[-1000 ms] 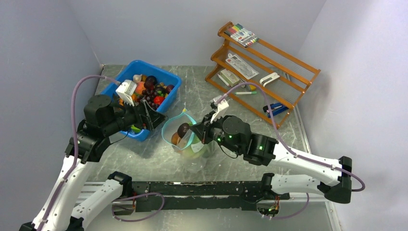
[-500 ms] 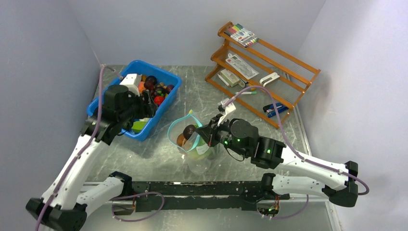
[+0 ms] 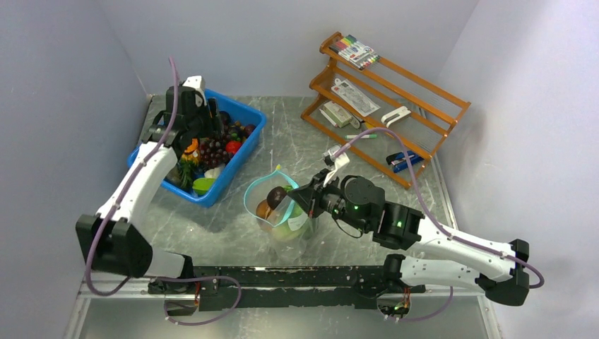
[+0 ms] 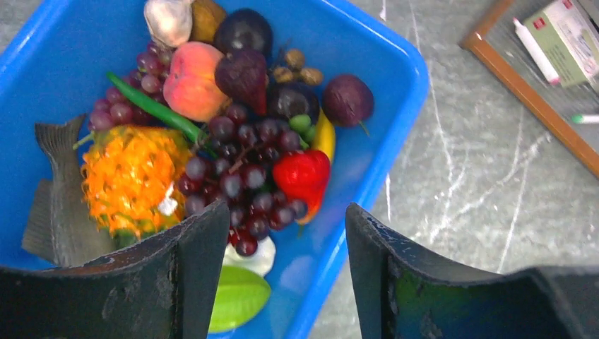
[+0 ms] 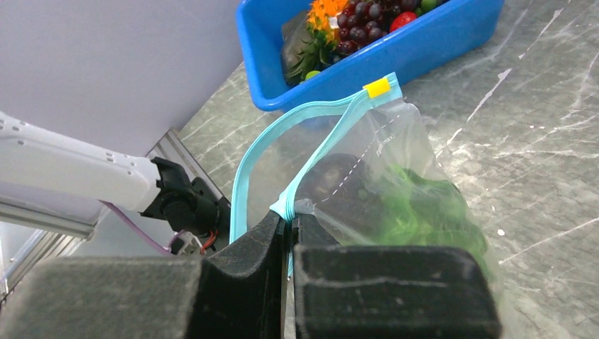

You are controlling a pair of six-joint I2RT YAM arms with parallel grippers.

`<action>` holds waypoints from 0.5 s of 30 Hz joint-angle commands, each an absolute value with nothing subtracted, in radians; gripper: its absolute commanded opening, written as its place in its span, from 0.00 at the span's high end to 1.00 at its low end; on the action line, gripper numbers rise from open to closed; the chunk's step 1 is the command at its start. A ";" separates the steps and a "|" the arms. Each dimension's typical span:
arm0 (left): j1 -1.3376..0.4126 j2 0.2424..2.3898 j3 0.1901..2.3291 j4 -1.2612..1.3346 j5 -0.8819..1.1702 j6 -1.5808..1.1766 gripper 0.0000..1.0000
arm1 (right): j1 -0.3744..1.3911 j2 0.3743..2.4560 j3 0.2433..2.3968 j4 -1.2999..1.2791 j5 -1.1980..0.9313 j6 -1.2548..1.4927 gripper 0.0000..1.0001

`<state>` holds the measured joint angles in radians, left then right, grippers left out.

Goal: Place the food in the zip-top bag and seal the zipper
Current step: Pick up the fake vegetable from the bin.

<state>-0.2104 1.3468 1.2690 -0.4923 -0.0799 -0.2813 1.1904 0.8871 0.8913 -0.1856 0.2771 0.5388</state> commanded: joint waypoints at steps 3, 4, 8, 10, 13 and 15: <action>-0.131 1.494 1.369 -0.367 0.005 -0.235 0.37 | 1.187 0.869 0.886 -0.134 0.275 0.533 1.00; -0.123 1.518 1.379 -0.352 0.019 -0.230 0.37 | 1.187 0.869 0.886 -0.135 0.278 0.531 1.00; -0.098 1.631 1.445 -0.330 0.052 -0.227 0.38 | 1.187 0.873 0.886 -0.132 0.288 0.524 1.00; -0.095 1.680 1.482 -0.333 0.065 -0.219 0.39 | 1.187 0.881 0.892 -0.135 0.290 0.520 1.00; -0.095 1.748 1.534 -0.346 0.087 -0.201 0.38 | 1.187 0.892 0.899 -0.138 0.289 0.523 1.00; -0.094 1.784 1.548 -0.347 0.083 -0.193 0.38 | 1.186 0.897 0.893 -0.131 0.287 0.526 1.00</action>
<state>-0.1005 1.7359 1.4906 -0.3763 0.0360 -0.2279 1.1904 0.8955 0.8890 -0.1856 0.2783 0.5343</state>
